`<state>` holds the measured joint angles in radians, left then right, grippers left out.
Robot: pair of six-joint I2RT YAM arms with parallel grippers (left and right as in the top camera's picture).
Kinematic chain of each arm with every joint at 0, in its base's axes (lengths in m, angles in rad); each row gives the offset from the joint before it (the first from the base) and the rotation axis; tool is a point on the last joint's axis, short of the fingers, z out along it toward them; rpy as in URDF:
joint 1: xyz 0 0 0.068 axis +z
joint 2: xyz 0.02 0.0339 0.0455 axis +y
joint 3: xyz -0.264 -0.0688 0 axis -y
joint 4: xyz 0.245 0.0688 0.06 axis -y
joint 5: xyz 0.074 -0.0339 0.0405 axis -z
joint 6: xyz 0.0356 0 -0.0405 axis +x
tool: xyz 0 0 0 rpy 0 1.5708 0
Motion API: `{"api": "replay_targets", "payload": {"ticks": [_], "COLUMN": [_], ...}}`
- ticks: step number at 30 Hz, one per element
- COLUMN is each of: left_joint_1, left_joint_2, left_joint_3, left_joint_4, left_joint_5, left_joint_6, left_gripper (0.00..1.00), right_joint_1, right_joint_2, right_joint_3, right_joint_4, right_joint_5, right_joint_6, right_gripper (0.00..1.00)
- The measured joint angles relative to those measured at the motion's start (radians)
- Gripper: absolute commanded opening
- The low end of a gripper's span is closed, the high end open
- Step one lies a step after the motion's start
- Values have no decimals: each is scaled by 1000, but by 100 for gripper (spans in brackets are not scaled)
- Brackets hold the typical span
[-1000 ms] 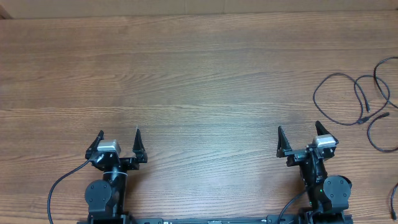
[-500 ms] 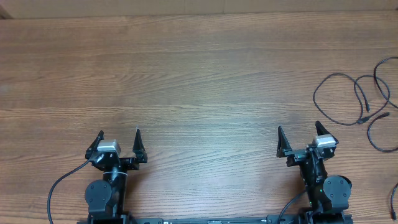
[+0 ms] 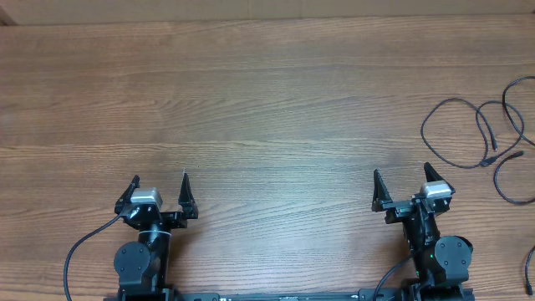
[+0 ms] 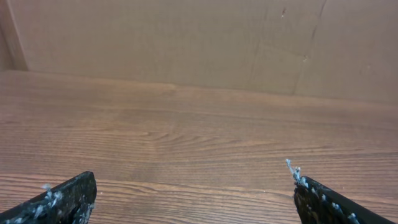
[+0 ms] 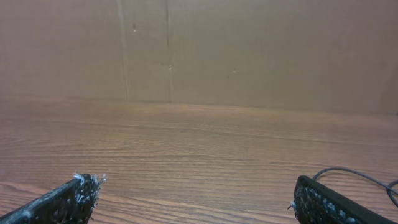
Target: Untangle cables
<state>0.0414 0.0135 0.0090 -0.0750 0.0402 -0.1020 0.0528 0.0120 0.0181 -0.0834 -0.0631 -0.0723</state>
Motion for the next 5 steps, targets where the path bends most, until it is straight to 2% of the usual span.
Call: {"api": "replay_targets", "payload": {"ticks": [5], "left_joint_1": [0], "left_joint_2": [0], "left_joint_3": [0], "left_joint_4": [0], "left_joint_5": [0], "left_joint_6": [0], "left_gripper": [100], "right_joint_1": [0], "right_joint_2": [0], "right_joint_3": [0], "right_joint_4": [0], "right_joint_5": [0], "right_joint_6": [0], "right_gripper": [100]}}
